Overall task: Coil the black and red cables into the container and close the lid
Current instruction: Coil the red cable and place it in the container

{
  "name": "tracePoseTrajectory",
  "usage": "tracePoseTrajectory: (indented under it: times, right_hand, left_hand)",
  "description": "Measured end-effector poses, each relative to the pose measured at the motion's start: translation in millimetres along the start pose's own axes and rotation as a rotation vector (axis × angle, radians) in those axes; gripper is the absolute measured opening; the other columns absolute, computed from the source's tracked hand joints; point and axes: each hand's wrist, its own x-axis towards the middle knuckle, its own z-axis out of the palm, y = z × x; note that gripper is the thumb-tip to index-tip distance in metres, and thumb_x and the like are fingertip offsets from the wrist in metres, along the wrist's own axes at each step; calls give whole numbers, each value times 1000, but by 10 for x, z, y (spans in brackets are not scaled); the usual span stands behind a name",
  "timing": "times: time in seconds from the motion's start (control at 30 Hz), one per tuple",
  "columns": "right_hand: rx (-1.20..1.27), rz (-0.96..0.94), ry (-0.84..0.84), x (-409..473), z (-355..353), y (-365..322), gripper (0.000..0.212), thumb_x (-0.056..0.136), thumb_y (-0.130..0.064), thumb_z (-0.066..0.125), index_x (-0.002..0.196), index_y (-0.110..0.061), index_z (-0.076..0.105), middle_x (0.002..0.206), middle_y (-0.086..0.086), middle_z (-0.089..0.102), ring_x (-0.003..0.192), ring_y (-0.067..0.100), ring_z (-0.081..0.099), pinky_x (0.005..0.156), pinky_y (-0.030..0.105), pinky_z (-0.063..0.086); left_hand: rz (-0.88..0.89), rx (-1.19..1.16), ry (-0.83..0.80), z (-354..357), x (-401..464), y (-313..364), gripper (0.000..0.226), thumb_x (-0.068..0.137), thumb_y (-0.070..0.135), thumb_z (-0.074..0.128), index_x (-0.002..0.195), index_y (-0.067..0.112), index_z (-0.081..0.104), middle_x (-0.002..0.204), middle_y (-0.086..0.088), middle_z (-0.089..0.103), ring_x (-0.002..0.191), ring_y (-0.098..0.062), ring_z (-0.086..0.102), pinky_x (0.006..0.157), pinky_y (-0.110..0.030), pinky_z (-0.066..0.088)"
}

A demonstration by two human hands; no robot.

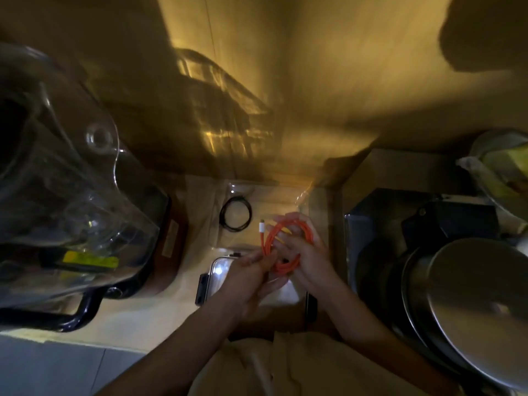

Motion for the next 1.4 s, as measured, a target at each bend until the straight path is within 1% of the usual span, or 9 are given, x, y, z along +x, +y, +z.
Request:
tracePoseTrajectory:
  times: [0.2, 0.3, 0.47, 0.67, 0.8, 0.93, 1.1, 1.23, 1.4]
  right_hand:
    - [-113, 46, 91, -53, -39, 94, 36, 97, -4, 59, 127, -24, 63, 122, 7, 68, 113, 25, 69, 95, 36, 57]
    - [-232, 68, 109, -20, -39, 100, 34, 98, -20, 61, 129, -34, 60, 122, 3, 70, 106, 21, 72, 82, 36, 61]
    - [-288, 147, 188, 92, -112, 160, 40, 92, -19, 69, 131, -15, 59, 119, 14, 70, 99, 29, 73, 78, 43, 62]
    - [-434, 160, 213, 73, -233, 251, 25, 99, -24, 58, 120, -11, 64, 97, 13, 75, 81, 22, 74, 69, 33, 60]
    - [-421, 159, 288, 161, -241, 237, 16, 100, -16, 57, 112, -10, 66, 79, 10, 72, 64, 14, 69, 61, 27, 57]
    - [-316, 242, 392, 289, -225, 220, 17, 99, -9, 58, 114, -3, 63, 86, 19, 74, 69, 21, 74, 65, 27, 62]
    - [-233, 350, 496, 518, -172, 195, 12, 97, -3, 59, 109, 0, 61, 83, 19, 74, 67, 22, 76, 58, 27, 61]
    - [-220, 471, 547, 675, -172, 228, 16, 98, 3, 53, 89, -9, 60, 86, 20, 72, 70, 23, 75, 57, 29, 62]
    - [-176, 553, 603, 827, -175, 276, 18, 101, 2, 46, 113, -3, 59, 90, 19, 69, 76, 25, 70, 63, 33, 60]
  left_hand:
    - [41, 67, 74, -82, 58, -41, 12, 96, 6, 57, 95, 4, 68, 76, -8, 72, 67, -16, 70, 54, -24, 59]
    - [86, 104, 107, -102, 133, -25, 14, 93, 5, 59, 93, 4, 73, 81, -10, 75, 74, -17, 72, 65, -26, 59]
    - [156, 104, 180, -127, 325, 42, 22, 98, -1, 51, 87, 7, 68, 61, -2, 71, 56, -11, 70, 50, -21, 57]
    - [213, 218, 284, -190, 622, 125, 12, 97, 0, 54, 97, 0, 66, 74, -9, 59, 54, -13, 65, 47, -23, 56]
    - [254, 341, 278, -189, 808, 131, 14, 98, 2, 54, 93, 4, 67, 70, -7, 59, 58, -16, 64, 51, -27, 59]
    - [317, 635, 330, -232, 1038, 145, 14, 94, 8, 59, 87, 2, 70, 80, -21, 70, 77, -37, 71, 76, -53, 60]
    - [347, 927, 335, -207, 1230, 222, 19, 96, 13, 52, 100, 8, 70, 81, -10, 73, 76, -27, 71, 68, -36, 58]
    - [230, 890, 318, -253, 1400, 213, 23, 96, 2, 49, 107, -2, 68, 92, -27, 71, 80, -34, 67, 76, -48, 57]
    - [132, 772, 314, -284, 1550, 206, 28, 89, -7, 50, 107, -3, 70, 91, -28, 72, 80, -40, 69, 80, -58, 58]
